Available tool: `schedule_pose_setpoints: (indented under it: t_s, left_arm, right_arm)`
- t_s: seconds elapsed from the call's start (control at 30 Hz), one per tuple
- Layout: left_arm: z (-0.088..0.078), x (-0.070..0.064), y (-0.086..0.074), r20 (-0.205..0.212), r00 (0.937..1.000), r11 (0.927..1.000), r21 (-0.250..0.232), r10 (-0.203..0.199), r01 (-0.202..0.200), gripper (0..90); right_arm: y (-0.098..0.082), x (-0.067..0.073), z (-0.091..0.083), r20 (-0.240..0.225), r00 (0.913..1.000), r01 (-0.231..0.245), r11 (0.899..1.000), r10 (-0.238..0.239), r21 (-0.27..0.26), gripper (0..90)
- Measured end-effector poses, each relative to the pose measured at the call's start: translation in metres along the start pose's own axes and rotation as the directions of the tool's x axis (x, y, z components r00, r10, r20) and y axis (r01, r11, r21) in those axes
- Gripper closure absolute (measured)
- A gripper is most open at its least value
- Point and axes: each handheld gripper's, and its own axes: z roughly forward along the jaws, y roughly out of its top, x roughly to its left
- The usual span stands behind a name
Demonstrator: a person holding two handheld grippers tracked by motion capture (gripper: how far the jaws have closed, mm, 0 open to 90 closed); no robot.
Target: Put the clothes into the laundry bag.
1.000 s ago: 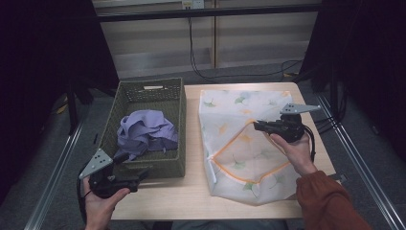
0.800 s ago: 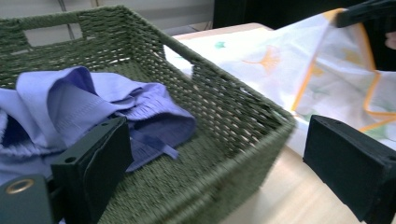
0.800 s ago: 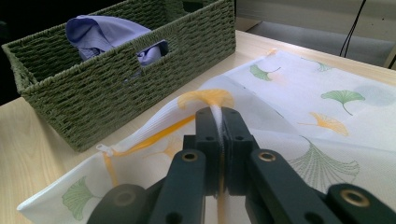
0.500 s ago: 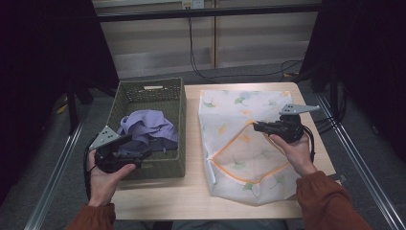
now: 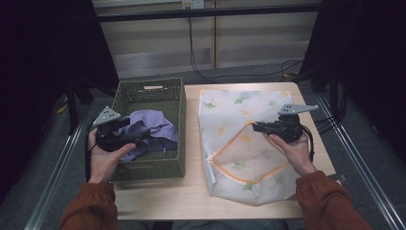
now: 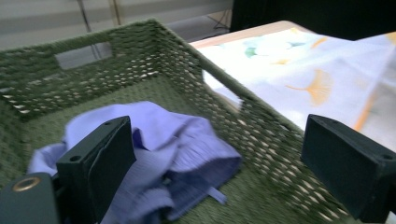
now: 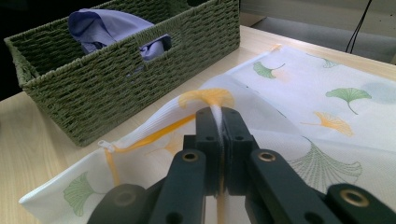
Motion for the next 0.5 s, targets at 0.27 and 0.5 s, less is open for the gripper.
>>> schedule_pose_setpoints:
  t_s: [0.27, 0.5]
  left_arm:
    - [0.015, 0.021, 0.019, -0.041, 0.9991, 0.9995, 0.033, 0.004, -0.002, 9.5]
    - [0.039, 0.036, 0.011, -0.073, 0.9973, 0.9926, 0.119, -0.012, 0.021, 11.7]
  right_arm:
    - [0.000, 0.002, 0.001, -0.007, 1.0000, -0.001, 1.000, 0.001, 0.007, 87.8]
    - [0.000, 0.002, 0.002, -0.012, 0.9999, 0.003, 1.000, -0.003, 0.010, 87.7]
